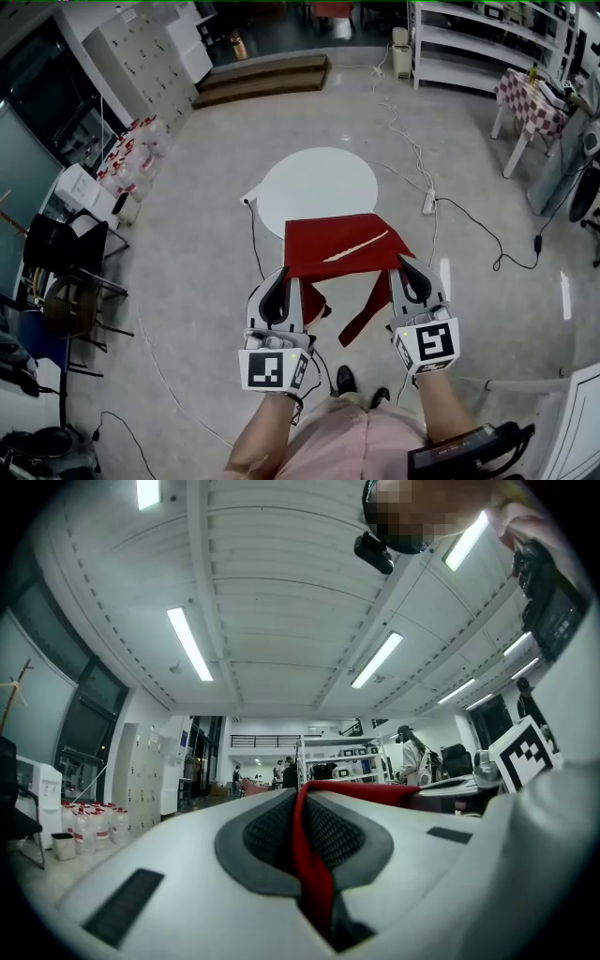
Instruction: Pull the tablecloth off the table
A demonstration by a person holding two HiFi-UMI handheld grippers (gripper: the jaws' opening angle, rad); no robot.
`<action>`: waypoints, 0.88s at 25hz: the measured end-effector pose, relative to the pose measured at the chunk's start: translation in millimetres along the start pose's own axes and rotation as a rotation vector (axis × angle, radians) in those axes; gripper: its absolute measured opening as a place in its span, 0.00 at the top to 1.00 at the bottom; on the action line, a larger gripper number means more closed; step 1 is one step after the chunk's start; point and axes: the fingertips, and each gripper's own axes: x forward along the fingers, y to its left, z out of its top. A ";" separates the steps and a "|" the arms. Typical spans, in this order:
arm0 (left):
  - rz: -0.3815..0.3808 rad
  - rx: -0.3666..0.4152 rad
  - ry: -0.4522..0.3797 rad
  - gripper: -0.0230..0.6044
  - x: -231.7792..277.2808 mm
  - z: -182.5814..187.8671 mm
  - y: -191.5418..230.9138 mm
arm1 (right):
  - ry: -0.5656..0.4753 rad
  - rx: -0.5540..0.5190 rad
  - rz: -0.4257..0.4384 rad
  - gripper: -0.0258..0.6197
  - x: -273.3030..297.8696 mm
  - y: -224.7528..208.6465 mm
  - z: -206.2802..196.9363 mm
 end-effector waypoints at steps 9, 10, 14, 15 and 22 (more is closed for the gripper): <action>0.006 0.005 -0.015 0.90 -18.2 15.6 -15.8 | -0.005 0.001 0.007 0.92 -25.3 1.7 9.3; 0.006 0.004 -0.014 0.90 -19.5 16.5 -18.3 | -0.006 -0.001 0.009 0.92 -28.1 1.0 10.7; 0.006 0.004 -0.009 0.90 -26.6 23.3 -29.0 | -0.008 0.001 0.008 0.92 -42.1 -2.4 18.1; 0.006 0.004 -0.010 0.90 -27.6 23.4 -30.2 | -0.010 0.000 0.009 0.92 -43.8 -2.5 18.3; 0.014 0.011 -0.028 0.90 -35.5 31.8 -37.6 | -0.019 -0.005 0.027 0.92 -57.8 -0.7 27.8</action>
